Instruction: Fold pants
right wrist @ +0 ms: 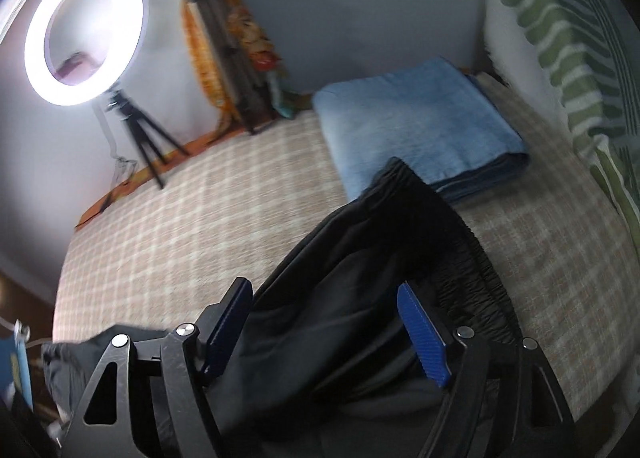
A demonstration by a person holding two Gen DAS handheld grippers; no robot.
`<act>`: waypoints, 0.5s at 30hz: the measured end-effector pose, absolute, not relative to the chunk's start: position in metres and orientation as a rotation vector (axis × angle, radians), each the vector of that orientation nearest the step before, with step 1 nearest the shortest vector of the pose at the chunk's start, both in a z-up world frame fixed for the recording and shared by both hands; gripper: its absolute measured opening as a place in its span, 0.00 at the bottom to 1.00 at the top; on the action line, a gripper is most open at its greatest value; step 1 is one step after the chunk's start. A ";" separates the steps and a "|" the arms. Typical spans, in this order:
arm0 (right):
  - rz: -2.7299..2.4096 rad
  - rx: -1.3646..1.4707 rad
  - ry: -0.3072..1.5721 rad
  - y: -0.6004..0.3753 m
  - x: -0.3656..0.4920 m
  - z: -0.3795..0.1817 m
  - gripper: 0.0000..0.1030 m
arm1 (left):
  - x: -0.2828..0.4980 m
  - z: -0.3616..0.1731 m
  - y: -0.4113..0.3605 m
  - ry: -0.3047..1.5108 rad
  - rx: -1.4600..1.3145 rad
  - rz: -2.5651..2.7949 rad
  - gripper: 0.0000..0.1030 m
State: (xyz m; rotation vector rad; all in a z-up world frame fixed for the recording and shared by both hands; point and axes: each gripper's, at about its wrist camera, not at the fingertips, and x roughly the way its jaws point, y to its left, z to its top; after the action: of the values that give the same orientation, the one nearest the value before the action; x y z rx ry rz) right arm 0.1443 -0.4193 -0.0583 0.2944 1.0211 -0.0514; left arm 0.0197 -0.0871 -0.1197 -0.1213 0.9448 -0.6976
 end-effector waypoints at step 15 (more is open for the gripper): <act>-0.309 0.241 1.134 -0.426 0.224 -0.103 0.80 | 0.018 -0.155 -0.119 1.063 -0.007 -0.713 0.48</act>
State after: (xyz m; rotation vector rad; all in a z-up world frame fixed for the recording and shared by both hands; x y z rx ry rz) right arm 0.2239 -0.4259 -0.1025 0.2414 1.1336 -0.3090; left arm 0.0184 -0.1194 -0.1555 -0.0065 1.0629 -0.7129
